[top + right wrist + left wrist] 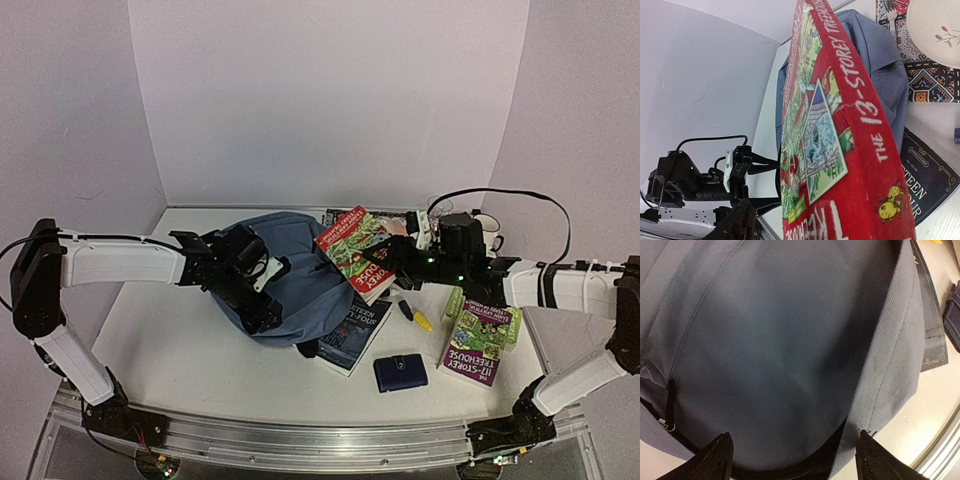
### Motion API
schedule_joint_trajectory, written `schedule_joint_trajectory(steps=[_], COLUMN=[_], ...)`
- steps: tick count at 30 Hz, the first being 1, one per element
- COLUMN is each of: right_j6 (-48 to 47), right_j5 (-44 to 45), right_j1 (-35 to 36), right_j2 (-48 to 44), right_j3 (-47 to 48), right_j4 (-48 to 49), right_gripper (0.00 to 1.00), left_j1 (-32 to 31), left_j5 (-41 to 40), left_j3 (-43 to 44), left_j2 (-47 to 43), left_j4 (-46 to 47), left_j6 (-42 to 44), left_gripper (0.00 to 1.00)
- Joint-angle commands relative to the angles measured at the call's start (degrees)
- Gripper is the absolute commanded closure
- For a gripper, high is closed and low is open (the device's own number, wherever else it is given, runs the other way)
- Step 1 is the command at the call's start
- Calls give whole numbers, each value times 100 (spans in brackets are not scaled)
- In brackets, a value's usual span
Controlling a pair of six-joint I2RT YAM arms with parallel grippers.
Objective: Pack the student bag
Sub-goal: Open the largest pocket of the student bag.
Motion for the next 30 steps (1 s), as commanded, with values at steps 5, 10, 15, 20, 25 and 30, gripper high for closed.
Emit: schedule_joint_trajectory(steps=[5, 10, 15, 20, 25, 30], right_j6=[-110, -116, -132, -142, -147, -148], right_j5=[-181, -225, -195, -219, -232, -251], right_j1=[-5, -3, -6, -6, -2, -5], right_j2=[-156, -163, -211, -169, -124, -77], right_j3=[153, 172, 141, 187, 227, 270], right_j4=[455, 451, 455, 454, 452, 452], right_gripper=[100, 100, 100, 100, 100, 100], left_j1=[13, 63, 397, 523, 527, 532], left_j5=[-52, 94, 219, -17, -107, -180], left_j3=[420, 690, 869, 994, 962, 937], left_j2=[471, 178, -114, 122, 207, 272], left_j4=[-188, -217, -549, -1207, -1536, -1668], left_j6=[330, 425, 830, 1191, 1501, 1679], left_gripper=[15, 15, 15, 18, 19, 19])
